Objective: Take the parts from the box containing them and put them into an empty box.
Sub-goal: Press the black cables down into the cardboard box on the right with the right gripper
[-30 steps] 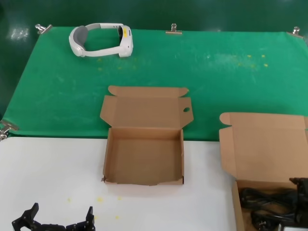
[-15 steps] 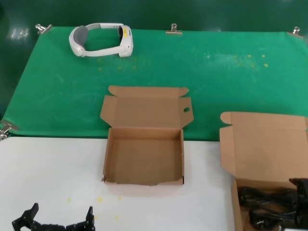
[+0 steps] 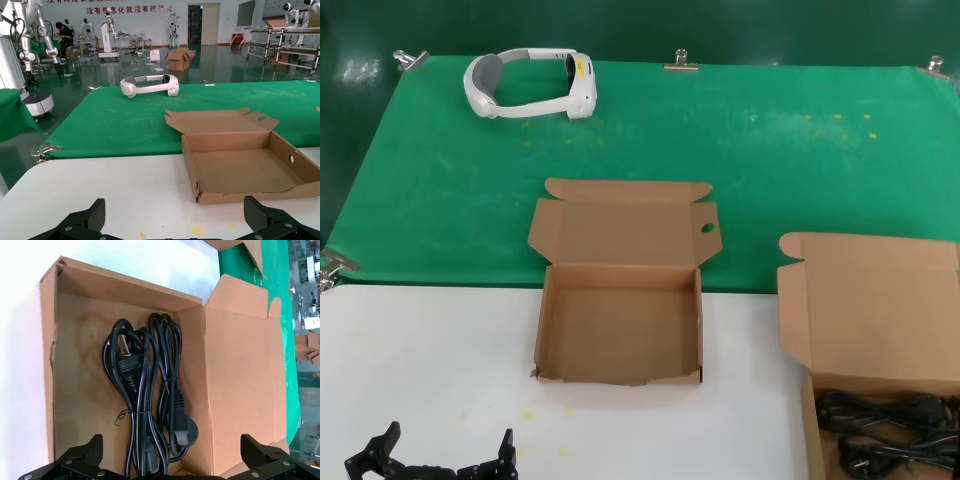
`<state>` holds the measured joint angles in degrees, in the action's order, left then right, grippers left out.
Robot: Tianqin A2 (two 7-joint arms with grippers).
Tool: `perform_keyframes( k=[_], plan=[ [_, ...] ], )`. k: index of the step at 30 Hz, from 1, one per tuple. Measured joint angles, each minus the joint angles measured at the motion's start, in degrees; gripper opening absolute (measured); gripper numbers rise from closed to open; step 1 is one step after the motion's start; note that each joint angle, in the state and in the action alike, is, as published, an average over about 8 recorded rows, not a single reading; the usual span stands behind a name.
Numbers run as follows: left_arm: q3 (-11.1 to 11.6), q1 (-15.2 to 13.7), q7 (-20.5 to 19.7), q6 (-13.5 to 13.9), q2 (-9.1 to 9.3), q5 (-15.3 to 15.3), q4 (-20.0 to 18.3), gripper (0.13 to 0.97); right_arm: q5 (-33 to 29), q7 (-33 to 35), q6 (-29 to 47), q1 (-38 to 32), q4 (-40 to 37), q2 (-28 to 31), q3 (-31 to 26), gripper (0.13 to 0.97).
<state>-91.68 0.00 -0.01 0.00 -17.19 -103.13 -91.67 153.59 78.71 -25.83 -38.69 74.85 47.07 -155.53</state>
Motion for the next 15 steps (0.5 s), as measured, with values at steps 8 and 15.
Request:
perform_keyframes(
  k=[8,15],
  plan=[
    [0.00,0.00,0.00,0.00,0.00,0.00,0.00,0.966,-1.16,-0.61,2.17,-1.57,-3.88,-2.38,0.13,0.966],
    [0.00,0.00,0.00,0.00,0.00,0.00,0.00,0.966,-1.58,-1.13,5.58,-4.44,-9.55,-4.95,-1.23,0.964]
  ],
)
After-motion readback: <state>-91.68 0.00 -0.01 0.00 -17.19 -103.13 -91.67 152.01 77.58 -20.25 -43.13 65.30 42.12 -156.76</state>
